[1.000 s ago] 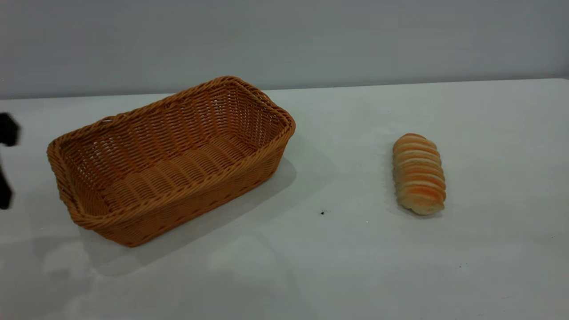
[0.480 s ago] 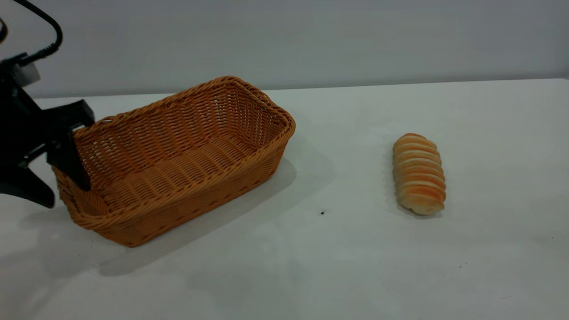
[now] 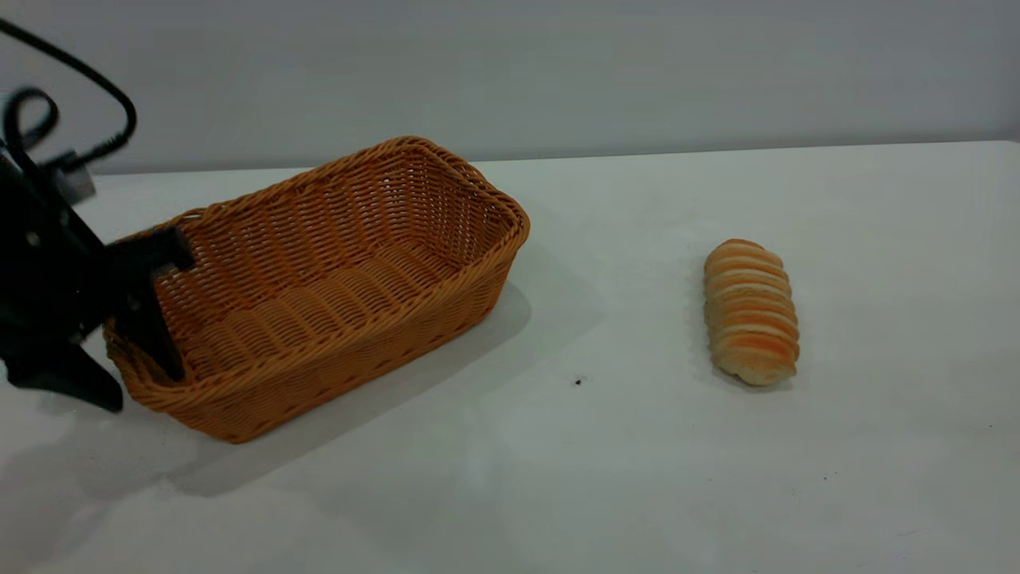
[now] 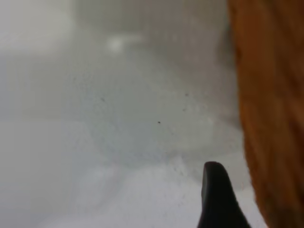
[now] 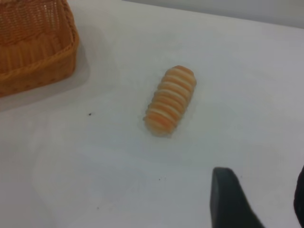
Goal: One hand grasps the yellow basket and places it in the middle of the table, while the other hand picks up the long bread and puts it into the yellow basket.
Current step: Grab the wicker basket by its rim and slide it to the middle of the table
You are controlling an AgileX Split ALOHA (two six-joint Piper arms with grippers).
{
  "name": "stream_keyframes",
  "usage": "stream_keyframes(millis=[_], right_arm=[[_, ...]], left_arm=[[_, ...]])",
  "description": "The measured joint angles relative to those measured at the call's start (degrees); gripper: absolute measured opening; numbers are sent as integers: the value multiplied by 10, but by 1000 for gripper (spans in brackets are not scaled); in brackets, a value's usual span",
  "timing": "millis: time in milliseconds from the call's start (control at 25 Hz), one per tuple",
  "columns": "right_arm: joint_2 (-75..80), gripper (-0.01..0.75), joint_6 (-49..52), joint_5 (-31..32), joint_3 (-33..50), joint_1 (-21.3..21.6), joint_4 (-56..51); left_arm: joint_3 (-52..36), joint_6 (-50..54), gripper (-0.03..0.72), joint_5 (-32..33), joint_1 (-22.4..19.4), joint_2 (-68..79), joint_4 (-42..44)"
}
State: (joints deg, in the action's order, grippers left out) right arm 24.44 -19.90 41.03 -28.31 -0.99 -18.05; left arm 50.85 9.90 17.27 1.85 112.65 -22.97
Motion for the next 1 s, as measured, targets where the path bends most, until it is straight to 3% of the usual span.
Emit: stream_keyframes(millis=[200,280,360,400,720,1000], right_arm=[[0,376,0,0,0,0,0],[0,376,0,0,0,0,0],[0,376,0,0,0,0,0],[0,376,0,0,0,0,0],[0,376,0,0,0,0,0],[0,376,0,0,0,0,0]], left_arm=[[0,-8,392,-24,0,36,-24],[1,-13,293,-30,0,38,-31],[2,-11,142,-33,0,38,-40],[3,-12,122,-37,0,38,-45],[16,-79,125,-28,0,40,-47],[120,-234,125,116,0,93,-40]])
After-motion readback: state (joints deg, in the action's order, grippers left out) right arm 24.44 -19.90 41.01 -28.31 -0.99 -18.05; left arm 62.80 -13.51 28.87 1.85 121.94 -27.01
